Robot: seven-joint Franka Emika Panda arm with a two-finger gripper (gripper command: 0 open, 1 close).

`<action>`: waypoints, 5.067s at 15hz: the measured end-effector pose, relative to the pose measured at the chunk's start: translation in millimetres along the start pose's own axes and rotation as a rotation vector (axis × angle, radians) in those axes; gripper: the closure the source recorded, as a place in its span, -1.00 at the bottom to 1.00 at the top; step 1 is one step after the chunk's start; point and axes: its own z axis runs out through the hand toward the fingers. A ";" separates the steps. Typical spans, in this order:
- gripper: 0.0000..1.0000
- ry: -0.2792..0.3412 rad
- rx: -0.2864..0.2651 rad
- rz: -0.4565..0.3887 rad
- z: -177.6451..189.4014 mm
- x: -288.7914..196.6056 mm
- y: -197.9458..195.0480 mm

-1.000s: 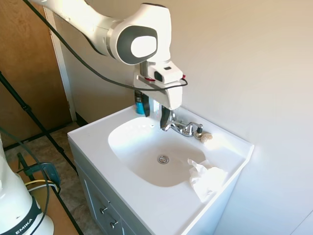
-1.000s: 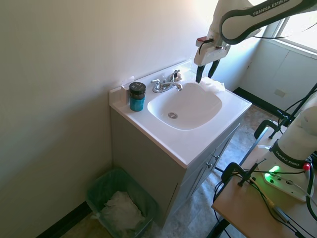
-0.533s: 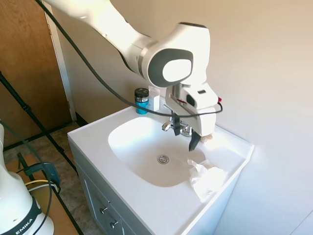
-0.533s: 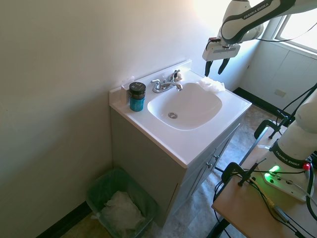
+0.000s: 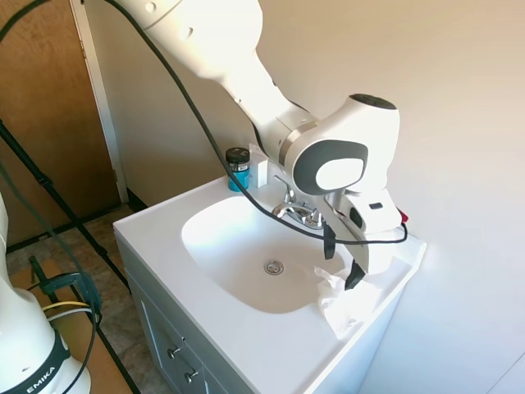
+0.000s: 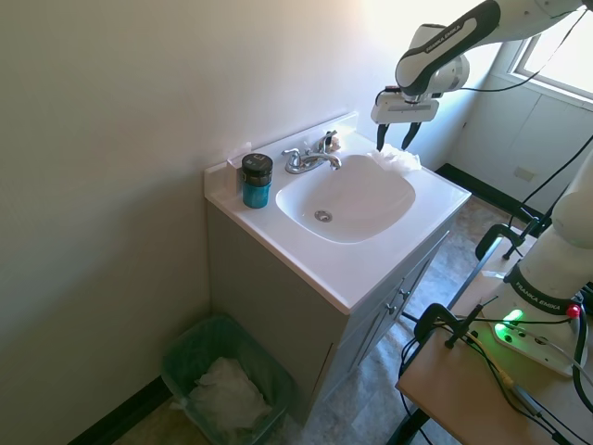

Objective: Throw the tissue in the trash bin

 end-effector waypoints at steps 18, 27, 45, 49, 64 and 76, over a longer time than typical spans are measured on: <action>1.00 -0.056 -0.006 -0.008 32.6 13.6 2.1; 1.00 -0.056 0.021 -0.041 24.8 8.5 -5.8; 1.00 0.043 0.209 -0.409 -199.3 -315.5 -76.8; 1.00 0.049 0.165 -0.537 -169.1 -467.5 -79.9; -1.00 0.062 -0.015 -0.566 39.0 -649.1 -172.3; -1.00 0.082 0.014 -0.525 7.4 -661.7 -168.3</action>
